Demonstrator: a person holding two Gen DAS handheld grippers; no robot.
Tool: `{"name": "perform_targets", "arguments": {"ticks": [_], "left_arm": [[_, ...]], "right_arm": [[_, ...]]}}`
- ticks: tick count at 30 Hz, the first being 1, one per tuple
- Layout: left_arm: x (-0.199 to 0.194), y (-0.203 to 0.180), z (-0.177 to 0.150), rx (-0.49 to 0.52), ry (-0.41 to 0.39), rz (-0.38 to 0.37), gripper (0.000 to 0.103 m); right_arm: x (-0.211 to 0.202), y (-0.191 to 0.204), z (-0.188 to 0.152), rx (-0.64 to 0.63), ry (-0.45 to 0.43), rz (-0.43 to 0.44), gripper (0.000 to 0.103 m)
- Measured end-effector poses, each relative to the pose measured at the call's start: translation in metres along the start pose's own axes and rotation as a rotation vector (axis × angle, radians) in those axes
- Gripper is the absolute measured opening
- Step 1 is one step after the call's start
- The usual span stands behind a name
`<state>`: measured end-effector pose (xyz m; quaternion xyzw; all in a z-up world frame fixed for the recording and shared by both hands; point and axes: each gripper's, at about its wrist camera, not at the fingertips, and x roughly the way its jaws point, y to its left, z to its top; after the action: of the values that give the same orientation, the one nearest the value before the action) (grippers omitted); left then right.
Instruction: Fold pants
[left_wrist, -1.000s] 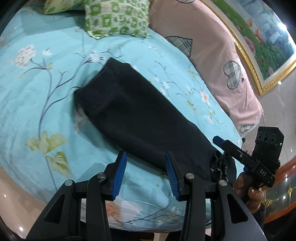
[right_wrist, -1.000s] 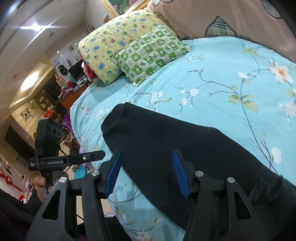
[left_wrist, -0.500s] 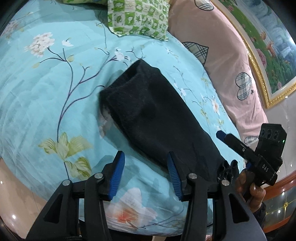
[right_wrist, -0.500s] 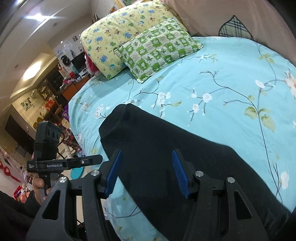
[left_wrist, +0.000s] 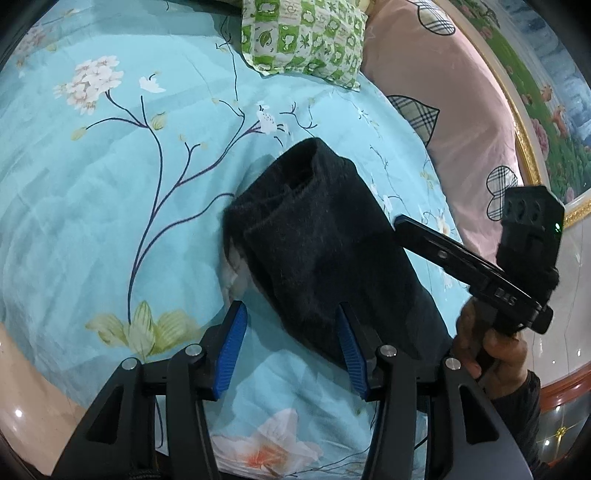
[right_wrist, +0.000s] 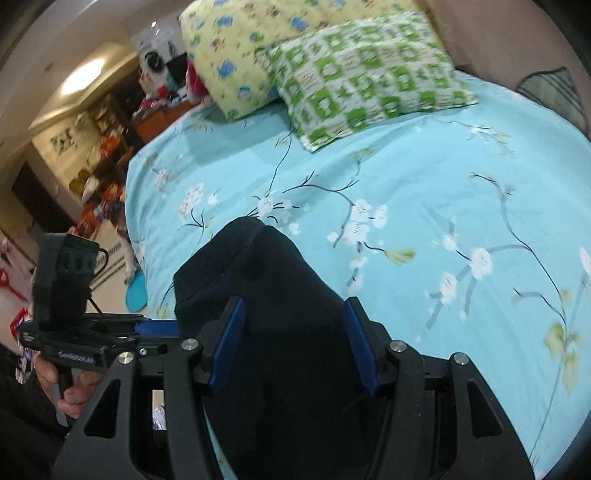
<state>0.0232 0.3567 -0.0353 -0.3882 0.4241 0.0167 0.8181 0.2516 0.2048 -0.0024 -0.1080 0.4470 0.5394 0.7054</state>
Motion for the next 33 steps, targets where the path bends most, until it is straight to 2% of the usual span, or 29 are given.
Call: {"name": "perform_targets", "arguments": {"ticks": [10,11,13,16,21,24,26,33], "left_arm": [[0.011,0.005,0.011,-0.021,-0.01,0.003,0.052],[0.012,0.005,0.012,-0.02,-0.012,0.004,0.052],[0.013,0.006,0.014,-0.023,-0.019,0.002,0.052],[0.018,0.009,0.02,-0.033,-0.029,-0.01,0.052],[0.024,0.004,0.025,-0.006,-0.042,0.011,0.051],[0.024,0.001,0.024,0.014,-0.051,0.019,0.046],[0.025,0.001,0.024,0.033,-0.057,0.022,0.035],[0.014,-0.015,0.023,0.078,-0.085,0.014,0.026]], "right_arm": [[0.046,-0.008,0.025,-0.015,0.101,0.042,0.055],[0.05,-0.012,0.026,-0.005,0.117,0.056,0.052],[0.053,-0.017,0.029,0.01,0.129,0.081,0.032],[0.054,-0.02,0.031,0.009,0.129,0.088,0.024],[0.056,-0.023,0.028,0.024,0.126,0.111,0.024],[0.055,-0.024,0.028,0.032,0.122,0.118,0.024],[0.054,-0.024,0.027,0.036,0.115,0.122,0.023],[0.043,-0.021,0.024,0.061,0.077,0.11,0.018]]}}
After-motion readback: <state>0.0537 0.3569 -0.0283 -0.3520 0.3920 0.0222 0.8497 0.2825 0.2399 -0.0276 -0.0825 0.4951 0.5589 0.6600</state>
